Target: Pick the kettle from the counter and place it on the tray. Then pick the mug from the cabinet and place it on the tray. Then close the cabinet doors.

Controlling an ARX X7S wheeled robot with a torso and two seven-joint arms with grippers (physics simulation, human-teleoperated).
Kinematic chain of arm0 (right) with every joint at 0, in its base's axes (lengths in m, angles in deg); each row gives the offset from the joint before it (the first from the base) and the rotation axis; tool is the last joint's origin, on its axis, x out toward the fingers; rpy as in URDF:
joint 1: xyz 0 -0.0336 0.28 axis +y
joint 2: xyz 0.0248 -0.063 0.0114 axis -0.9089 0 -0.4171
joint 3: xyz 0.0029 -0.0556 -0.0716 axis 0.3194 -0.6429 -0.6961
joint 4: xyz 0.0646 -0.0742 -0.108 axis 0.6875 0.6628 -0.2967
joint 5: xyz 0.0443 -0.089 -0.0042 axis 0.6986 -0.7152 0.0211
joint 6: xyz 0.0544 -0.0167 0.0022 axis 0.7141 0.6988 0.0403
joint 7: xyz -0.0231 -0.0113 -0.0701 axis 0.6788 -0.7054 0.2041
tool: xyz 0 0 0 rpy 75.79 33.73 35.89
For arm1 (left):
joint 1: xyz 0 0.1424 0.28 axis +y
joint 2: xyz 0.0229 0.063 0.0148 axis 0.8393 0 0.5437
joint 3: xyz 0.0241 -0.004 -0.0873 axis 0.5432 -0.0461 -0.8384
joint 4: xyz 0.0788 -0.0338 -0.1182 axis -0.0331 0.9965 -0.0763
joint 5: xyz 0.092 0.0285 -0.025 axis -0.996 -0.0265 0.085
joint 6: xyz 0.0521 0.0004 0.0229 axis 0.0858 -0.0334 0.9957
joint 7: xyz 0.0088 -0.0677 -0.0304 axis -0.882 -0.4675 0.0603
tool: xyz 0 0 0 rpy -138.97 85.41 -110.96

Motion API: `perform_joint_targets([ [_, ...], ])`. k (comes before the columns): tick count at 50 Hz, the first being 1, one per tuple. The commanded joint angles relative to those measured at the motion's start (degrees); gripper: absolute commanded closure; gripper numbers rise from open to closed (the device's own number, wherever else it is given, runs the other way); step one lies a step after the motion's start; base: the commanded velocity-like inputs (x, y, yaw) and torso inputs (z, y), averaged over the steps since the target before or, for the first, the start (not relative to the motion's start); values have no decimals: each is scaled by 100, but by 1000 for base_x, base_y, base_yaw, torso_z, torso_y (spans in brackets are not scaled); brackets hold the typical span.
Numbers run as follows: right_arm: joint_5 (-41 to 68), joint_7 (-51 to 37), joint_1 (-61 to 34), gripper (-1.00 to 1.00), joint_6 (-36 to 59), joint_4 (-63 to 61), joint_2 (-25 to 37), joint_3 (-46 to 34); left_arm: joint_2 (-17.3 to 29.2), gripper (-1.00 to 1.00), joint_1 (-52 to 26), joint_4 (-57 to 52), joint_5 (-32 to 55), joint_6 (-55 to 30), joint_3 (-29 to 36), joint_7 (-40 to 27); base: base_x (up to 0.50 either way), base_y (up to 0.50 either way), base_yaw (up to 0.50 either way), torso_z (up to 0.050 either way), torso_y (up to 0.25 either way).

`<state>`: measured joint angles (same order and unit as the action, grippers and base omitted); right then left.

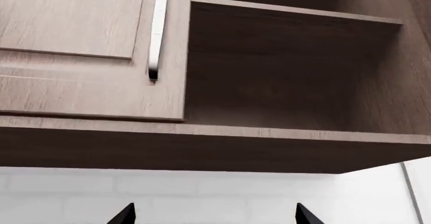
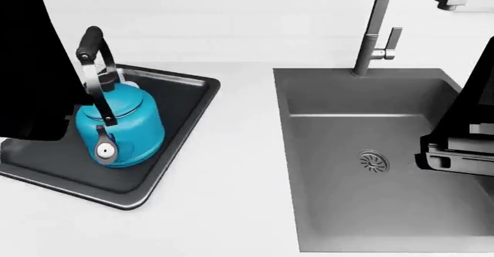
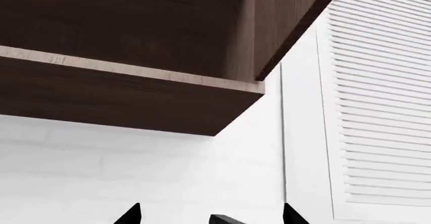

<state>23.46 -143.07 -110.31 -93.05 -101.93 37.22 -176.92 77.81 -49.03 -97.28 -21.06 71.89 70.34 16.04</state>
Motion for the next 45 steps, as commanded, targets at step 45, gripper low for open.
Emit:
perform_joint_targets([
  [45, 5277, 1852, 110, -100, 4701, 1273, 607, 8292, 149, -100, 65, 170, -264, 383, 493, 260, 0, -108, 0, 0, 0],
])
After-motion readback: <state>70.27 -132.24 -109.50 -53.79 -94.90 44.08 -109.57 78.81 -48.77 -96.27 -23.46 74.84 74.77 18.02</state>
